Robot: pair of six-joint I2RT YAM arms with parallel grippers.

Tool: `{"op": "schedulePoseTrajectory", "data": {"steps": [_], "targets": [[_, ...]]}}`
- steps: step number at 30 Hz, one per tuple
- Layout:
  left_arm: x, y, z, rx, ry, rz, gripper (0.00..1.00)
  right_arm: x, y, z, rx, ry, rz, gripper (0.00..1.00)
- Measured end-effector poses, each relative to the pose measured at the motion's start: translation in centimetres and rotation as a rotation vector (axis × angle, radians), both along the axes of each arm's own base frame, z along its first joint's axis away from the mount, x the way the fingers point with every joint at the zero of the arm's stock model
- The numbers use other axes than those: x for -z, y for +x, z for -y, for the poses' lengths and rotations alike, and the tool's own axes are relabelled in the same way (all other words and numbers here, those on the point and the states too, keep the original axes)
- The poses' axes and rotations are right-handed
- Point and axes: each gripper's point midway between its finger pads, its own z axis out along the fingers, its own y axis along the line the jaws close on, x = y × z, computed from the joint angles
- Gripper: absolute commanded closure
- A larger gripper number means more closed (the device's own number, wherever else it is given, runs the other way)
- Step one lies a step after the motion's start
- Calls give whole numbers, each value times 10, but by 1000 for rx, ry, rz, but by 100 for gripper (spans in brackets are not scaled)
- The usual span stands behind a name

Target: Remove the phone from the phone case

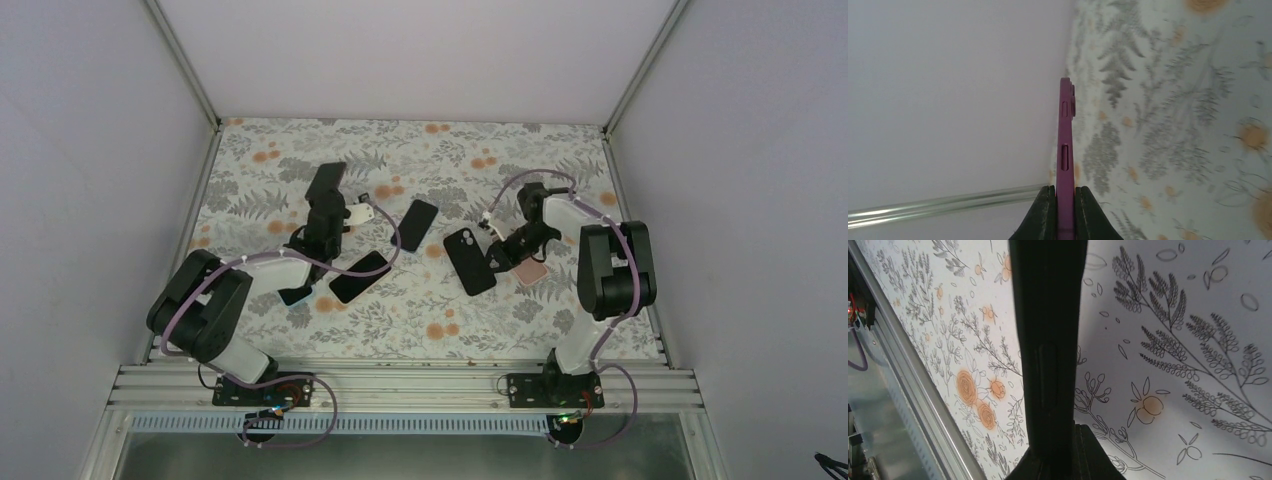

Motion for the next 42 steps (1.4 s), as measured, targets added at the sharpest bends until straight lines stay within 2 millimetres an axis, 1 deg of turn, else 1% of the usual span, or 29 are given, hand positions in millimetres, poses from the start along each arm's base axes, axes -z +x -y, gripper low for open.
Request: {"op": "schedulePoseTrajectory", "data": {"steps": [3,8,10,11,13,15,17,18,20,22,23,24,28,30,31,33,34,36,38,39,40,41,42], "targets": [[20,-4,0,2,3,-59,98,9,-6,1,1,-5,-27,96],[64,-19,-7,2,42,-171,97,15,-1,4,1,-29,2,96],[81,-26,-10,5,59,-219,93,18,1,6,1,-43,12,96],[84,-27,-10,3,60,-224,92,19,2,7,2,-48,15,96],[82,-25,-9,4,47,-214,91,21,2,9,3,-65,20,96],[83,-25,-9,5,41,-216,83,22,3,12,5,-81,22,96],[87,-25,-8,8,33,-226,70,24,4,16,9,-102,24,96],[92,-26,-7,13,33,-242,61,25,4,18,11,-115,24,96],[102,-30,-7,20,23,-281,44,27,5,23,18,-132,22,91],[110,-35,-6,30,22,-319,28,29,5,26,23,-145,17,84],[114,-37,-6,34,22,-337,22,29,5,28,25,-153,13,80],[117,-39,-6,40,18,-354,19,30,5,30,24,-163,11,74],[110,-40,-3,47,-15,-355,13,33,9,46,14,-244,27,42],[109,-45,-3,54,-28,-374,7,31,14,53,1,-283,48,29],[109,-48,-3,59,-31,-389,5,29,16,56,3,-301,58,26],[106,-57,-2,75,-41,-424,0,24,21,62,-5,-337,88,22],[105,-62,-3,81,-45,-439,0,19,23,65,-7,-354,106,21],[97,-71,-3,96,-57,-463,0,4,29,69,-7,-381,151,18],[88,-79,-2,111,-69,-483,0,-19,37,67,-10,-395,224,18],[82,-83,-1,122,-78,-498,0,-29,39,65,-14,-395,258,19],[71,-87,1,135,-94,-510,2,-39,40,59,-27,-391,292,23],[68,-88,1,138,-99,-510,6,-50,38,50,-50,-383,326,29],[59,-90,3,147,-110,-520,15,-58,34,38,-83,-370,354,38]]}}
